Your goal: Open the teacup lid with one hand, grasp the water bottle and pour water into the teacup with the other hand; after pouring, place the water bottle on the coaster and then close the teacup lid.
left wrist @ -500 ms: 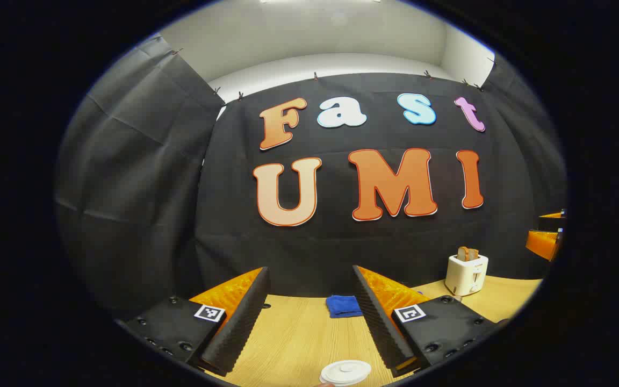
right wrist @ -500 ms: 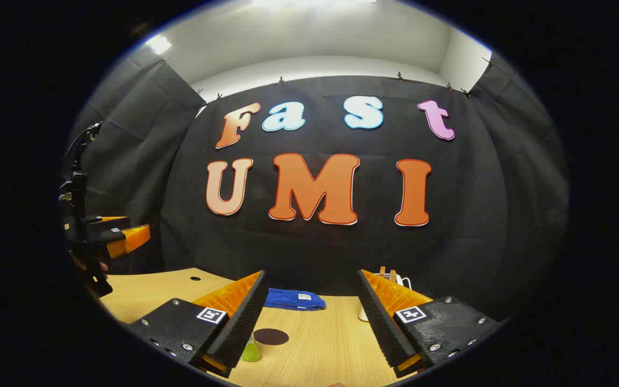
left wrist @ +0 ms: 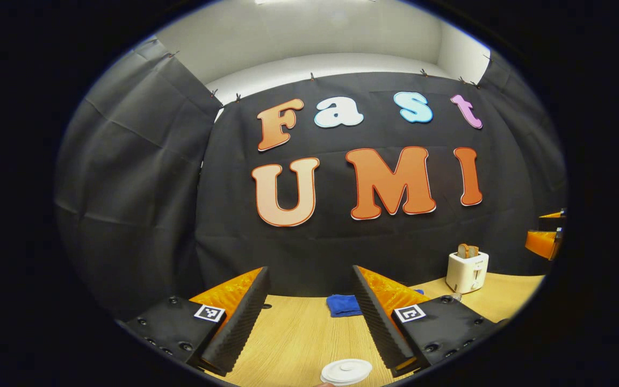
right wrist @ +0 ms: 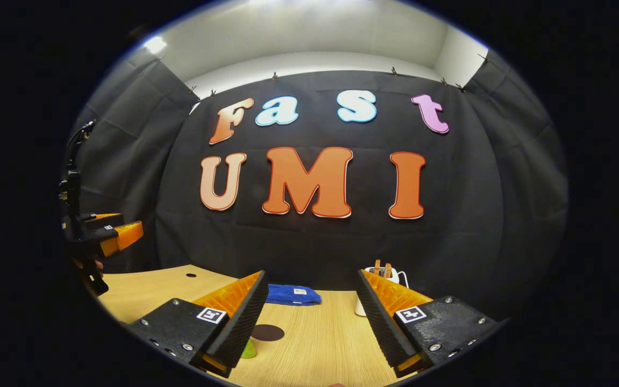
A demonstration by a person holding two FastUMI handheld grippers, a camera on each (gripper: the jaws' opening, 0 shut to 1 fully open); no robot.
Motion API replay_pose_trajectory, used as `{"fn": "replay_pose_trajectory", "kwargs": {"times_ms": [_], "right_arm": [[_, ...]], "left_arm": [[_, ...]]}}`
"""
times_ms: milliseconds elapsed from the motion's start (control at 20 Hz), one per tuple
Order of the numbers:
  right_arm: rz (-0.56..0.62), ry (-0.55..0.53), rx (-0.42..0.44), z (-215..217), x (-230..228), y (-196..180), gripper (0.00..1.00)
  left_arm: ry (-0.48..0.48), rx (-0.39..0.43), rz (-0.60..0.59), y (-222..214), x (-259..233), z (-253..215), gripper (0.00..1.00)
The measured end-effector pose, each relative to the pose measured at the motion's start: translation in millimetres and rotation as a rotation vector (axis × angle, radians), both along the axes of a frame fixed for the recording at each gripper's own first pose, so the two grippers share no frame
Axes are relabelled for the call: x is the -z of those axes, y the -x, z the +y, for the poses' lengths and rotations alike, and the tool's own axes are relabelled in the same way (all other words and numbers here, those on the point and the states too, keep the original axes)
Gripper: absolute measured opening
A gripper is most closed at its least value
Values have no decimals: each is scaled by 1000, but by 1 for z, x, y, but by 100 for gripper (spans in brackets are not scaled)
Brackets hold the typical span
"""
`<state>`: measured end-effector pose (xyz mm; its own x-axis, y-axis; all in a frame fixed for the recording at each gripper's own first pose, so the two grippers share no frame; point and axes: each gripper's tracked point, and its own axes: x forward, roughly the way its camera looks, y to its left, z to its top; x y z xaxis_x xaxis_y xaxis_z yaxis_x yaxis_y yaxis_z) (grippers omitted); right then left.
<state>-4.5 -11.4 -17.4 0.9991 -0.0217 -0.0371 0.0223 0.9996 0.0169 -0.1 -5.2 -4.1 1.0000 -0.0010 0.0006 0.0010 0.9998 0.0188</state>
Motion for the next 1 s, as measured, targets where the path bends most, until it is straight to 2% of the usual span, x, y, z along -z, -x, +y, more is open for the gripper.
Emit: {"fn": "replay_pose_trajectory", "kwargs": {"times_ms": [150, 600, 1000], "right_arm": [[8, -12, -3, 0, 3, -1, 99], [-8, -13, -17, 7, 2, -4, 99], [26, -16, -96, 37, 28, -6, 99]], "left_arm": [[-10, 25, 7, 0, 4, -9, 99], [22, 29, -9, 0, 6, -6, 99], [45, 137, 119, 5, 67, -26, 99]]}}
